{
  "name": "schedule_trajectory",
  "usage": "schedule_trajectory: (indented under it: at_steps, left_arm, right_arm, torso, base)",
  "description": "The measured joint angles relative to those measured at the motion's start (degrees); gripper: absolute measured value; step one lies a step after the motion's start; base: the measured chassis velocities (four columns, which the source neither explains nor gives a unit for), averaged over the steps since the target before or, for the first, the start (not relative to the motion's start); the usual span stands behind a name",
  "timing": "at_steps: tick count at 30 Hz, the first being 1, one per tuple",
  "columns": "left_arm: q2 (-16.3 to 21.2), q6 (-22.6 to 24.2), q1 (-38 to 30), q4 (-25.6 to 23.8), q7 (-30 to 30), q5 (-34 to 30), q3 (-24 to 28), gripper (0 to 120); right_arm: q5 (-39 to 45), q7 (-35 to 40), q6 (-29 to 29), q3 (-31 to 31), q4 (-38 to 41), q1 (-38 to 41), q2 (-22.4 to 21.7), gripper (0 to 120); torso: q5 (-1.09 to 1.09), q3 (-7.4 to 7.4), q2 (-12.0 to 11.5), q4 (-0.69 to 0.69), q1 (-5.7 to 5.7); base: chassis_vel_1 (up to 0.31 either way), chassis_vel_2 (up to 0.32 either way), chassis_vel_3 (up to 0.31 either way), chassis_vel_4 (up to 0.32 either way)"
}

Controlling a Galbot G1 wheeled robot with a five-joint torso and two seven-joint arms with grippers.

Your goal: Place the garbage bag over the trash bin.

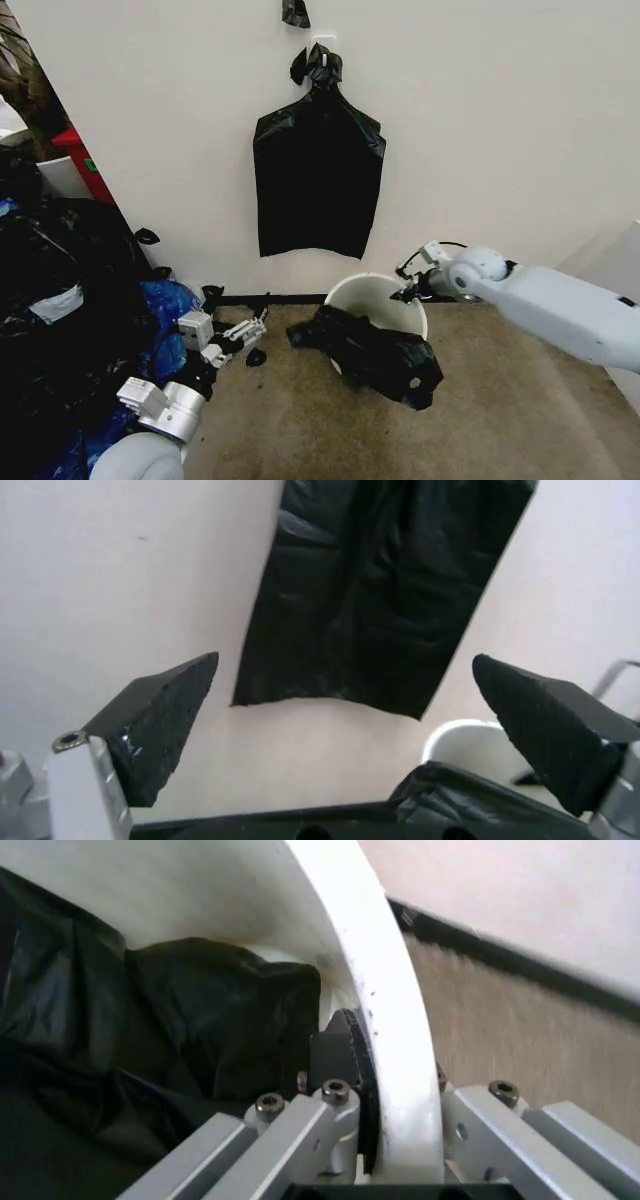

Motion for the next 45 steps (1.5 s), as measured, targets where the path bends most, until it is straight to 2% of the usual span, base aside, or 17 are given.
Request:
schedule_trajectory:
  at_steps: [2,3,4,5,8,10,14,16,19,24,27,30,38,45]
  left_arm:
    - [0.6,0.0,-0.5,0.2,-0.4,-0.9,-0.6,100]
    - [1.1,0.2,-0.5,0.2,-0.6,-1.9,-1.5,100]
    - [1.5,0.3,-0.5,0.1,-0.7,-2.5,-2.0,100]
    - [1.5,0.3,-0.5,0.1,-0.7,-2.5,-2.0,100]
    - [2.8,0.4,-0.5,0.2,-0.8,-4.3,-5.0,100]
    - [3.5,0.5,-0.9,0.6,-1.1,-5.7,-7.0,100]
    - [3.7,0.6,-1.8,1.1,-1.9,-6.8,-7.9,100]
    - [3.7,0.6,-2.4,1.6,-2.4,-7.1,-7.9,100]
    - [3.5,0.6,-2.5,1.8,-2.6,-7.1,-7.2,100]
    - [2.8,0.5,-2.6,2.5,-2.8,-5.8,-5.2,100]
    - [1.8,0.5,-2.8,3.0,-3.3,-5.1,-4.1,100]
    - [1.4,0.5,-2.7,3.2,-3.4,-5.0,-4.1,100]
    - [0.1,0.1,-1.4,2.7,-3.4,-3.8,-4.5,100]
    - [-0.5,-0.1,-0.8,1.8,-3.0,-2.7,-4.2,100]
  right_arm:
    - [10.3,12.4,0.0,5.0,3.8,-4.0,-0.2,0]
    - [18.6,21.3,0.0,9.7,5.9,-6.9,0.3,0]
    - [23.3,26.7,0.0,12.9,7.1,-8.7,0.8,0]
    - [23.3,26.7,0.0,12.9,7.1,-8.7,0.8,0]
    - [33.3,39.7,0.1,22.3,10.8,-15.2,1.6,0]
    - [37.0,45.3,0.2,27.3,13.6,-19.9,1.6,0]
    - [39.2,50.6,1.0,33.0,16.9,-25.4,1.4,0]
    - [38.9,54.3,4.3,37.3,19.4,-30.4,1.9,0]
    - [37.9,59.6,9.3,40.7,20.6,-34.3,4.3,0]
    - [36.4,62.5,12.5,45.0,21.0,-38.9,8.5,0]
    - [33.4,64.3,15.3,45.5,21.0,-40.8,12.2,0]
    - [32.1,64.3,15.4,45.7,21.2,-41.8,13.4,0]
    - [22.9,61.7,14.5,42.4,20.8,-45.2,16.1,0]
    - [19.9,60.5,14.3,40.5,20.5,-46.1,18.4,0]
  torso:
    - [-0.02,0.0,0.0,-0.03,0.0]
    - [0.0,0.0,0.0,-0.01,0.0]
    - [0.01,0.0,0.0,0.02,0.0]
    - [0.01,0.0,0.0,0.02,0.0]
    - [-0.03,0.0,0.0,0.05,0.0]
    - [0.0,0.0,0.0,-0.01,0.0]
    - [-0.01,0.0,0.0,0.0,0.0]
    - [-0.03,0.0,0.0,-0.02,0.0]
    - [-0.01,0.0,0.0,0.0,0.0]
    - [-0.01,0.0,0.0,0.01,0.0]
    - [-0.01,0.0,0.0,0.02,0.0]
    - [-0.02,0.0,0.0,0.02,0.0]
    - [-0.02,0.0,0.0,0.0,0.0]
    - [-0.01,0.0,0.0,0.01,0.0]
  base:
    - [0.0,0.0,0.0,0.0]
    - [0.0,0.0,0.0,0.0]
    - [0.0,0.0,0.0,0.0]
    - [0.0,0.0,0.0,0.0]
    - [0.0,0.0,0.0,0.0]
    - [0.0,0.0,0.0,0.0]
    - [0.0,0.0,0.0,0.0]
    - [0.0,0.0,0.0,0.0]
    - [0.0,0.0,0.0,0.0]
    - [0.0,0.0,0.0,0.0]
    - [0.0,0.0,0.0,0.0]
    - [0.0,0.0,0.0,0.0]
    - [0.0,0.0,0.0,0.0]
    - [0.0,0.0,0.0,0.0]
